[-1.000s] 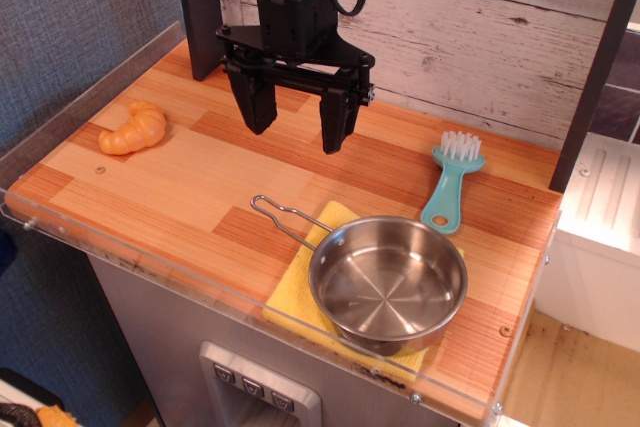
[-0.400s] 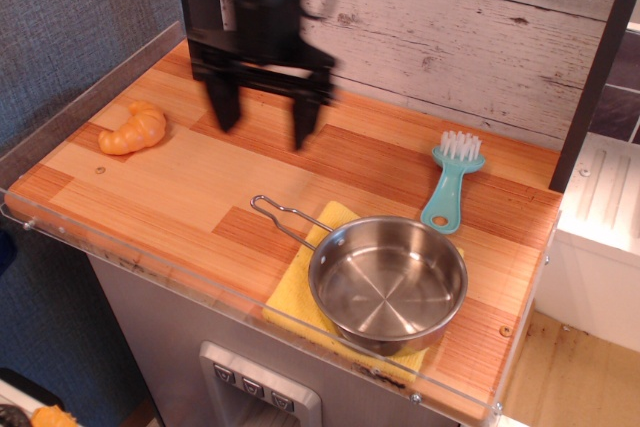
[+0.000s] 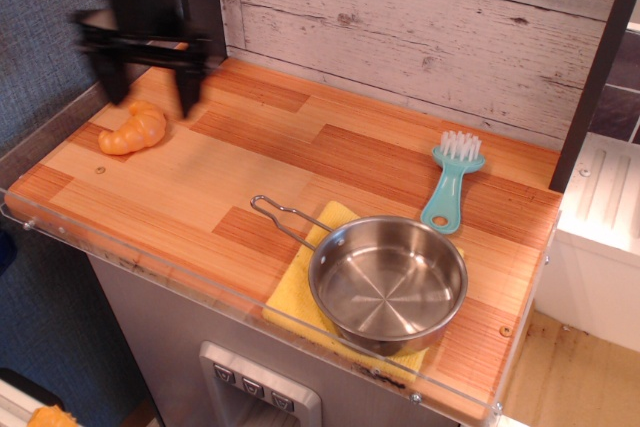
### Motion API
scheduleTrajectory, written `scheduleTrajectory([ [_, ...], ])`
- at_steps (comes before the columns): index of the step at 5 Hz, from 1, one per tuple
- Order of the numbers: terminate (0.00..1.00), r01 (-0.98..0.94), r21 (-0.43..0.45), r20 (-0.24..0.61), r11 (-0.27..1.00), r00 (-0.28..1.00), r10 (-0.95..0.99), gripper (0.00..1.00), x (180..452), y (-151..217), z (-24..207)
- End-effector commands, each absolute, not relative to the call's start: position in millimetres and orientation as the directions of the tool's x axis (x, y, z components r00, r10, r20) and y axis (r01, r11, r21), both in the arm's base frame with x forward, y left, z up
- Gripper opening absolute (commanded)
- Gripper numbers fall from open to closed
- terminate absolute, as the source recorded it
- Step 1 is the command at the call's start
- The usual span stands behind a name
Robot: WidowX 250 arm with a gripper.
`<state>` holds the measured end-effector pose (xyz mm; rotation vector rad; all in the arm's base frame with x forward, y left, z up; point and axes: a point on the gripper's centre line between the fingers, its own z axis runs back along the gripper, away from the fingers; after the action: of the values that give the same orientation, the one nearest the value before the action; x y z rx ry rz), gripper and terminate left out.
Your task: Place the crescent into the pan.
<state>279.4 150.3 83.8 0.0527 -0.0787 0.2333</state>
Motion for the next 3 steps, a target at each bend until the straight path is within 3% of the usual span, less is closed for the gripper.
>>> scheduleTrajectory([
  [1, 0.00, -0.243, 0.078, 0.083, 0.967, 0.968, 0.237, 1.00, 284, 201, 75],
  [3, 0.00, -0.212, 0.090, 0.098, 0.973, 0.974, 0.203, 1.00, 309, 203, 67],
])
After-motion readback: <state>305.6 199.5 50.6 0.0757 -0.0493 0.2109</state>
